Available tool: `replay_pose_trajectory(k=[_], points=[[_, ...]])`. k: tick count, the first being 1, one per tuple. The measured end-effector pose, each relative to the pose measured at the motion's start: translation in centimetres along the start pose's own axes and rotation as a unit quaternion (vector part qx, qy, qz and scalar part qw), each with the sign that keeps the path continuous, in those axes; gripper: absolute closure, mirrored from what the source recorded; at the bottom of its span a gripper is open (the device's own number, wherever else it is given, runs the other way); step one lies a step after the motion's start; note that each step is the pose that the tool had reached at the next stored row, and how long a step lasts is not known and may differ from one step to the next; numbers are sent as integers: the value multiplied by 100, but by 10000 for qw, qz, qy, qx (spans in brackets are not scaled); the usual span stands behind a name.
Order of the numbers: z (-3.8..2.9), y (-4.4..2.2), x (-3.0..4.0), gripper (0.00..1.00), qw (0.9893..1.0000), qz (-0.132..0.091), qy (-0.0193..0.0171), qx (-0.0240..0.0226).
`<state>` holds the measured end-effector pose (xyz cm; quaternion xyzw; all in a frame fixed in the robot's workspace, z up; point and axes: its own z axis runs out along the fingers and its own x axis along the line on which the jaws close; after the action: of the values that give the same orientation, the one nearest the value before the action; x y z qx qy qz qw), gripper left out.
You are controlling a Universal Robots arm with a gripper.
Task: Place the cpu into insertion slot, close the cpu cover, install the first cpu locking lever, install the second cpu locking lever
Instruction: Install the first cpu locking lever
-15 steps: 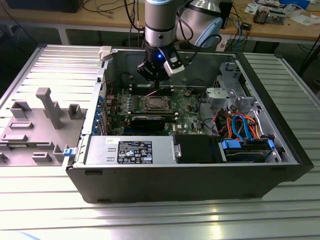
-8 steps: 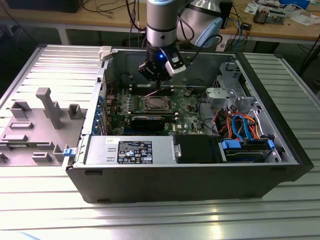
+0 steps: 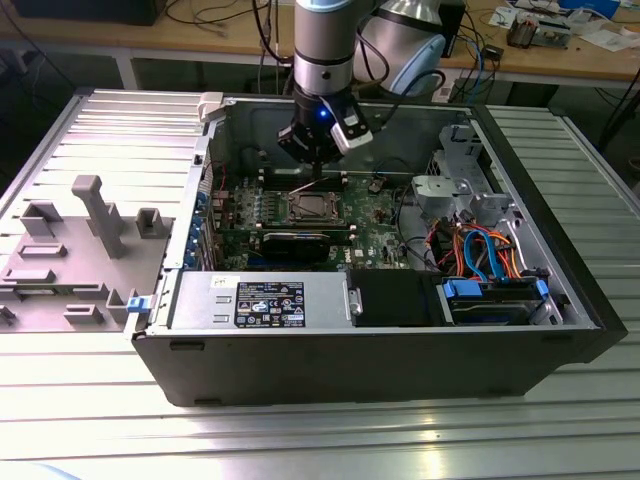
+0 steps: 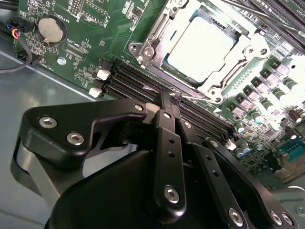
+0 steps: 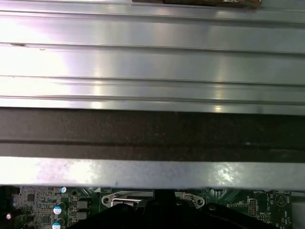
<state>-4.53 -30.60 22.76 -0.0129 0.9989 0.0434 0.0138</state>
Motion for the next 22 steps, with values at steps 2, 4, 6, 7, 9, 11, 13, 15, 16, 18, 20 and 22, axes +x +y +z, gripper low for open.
replay_pose_trajectory(k=[2,4,6,7,9,11,13,15,16,18,20,22], points=[[14,-2,-14,89,10000,1,0,0],[26,-3,-27,89,10000,2,0,0],[40,-4,-41,89,10000,2,0,0],[49,-5,-46,89,10000,1,0,0],[72,-8,-58,89,10000,2,0,1],[102,-10,-66,89,10000,2,0,1],[130,-13,-68,89,10000,2,0,0],[168,-16,-73,89,10000,1,0,0],[180,-17,-76,89,10000,2,0,0],[233,-23,-85,89,10000,2,1,1],[202,-20,-87,89,10000,2,0,0],[201,-19,-87,89,10000,1,-1,-1]])
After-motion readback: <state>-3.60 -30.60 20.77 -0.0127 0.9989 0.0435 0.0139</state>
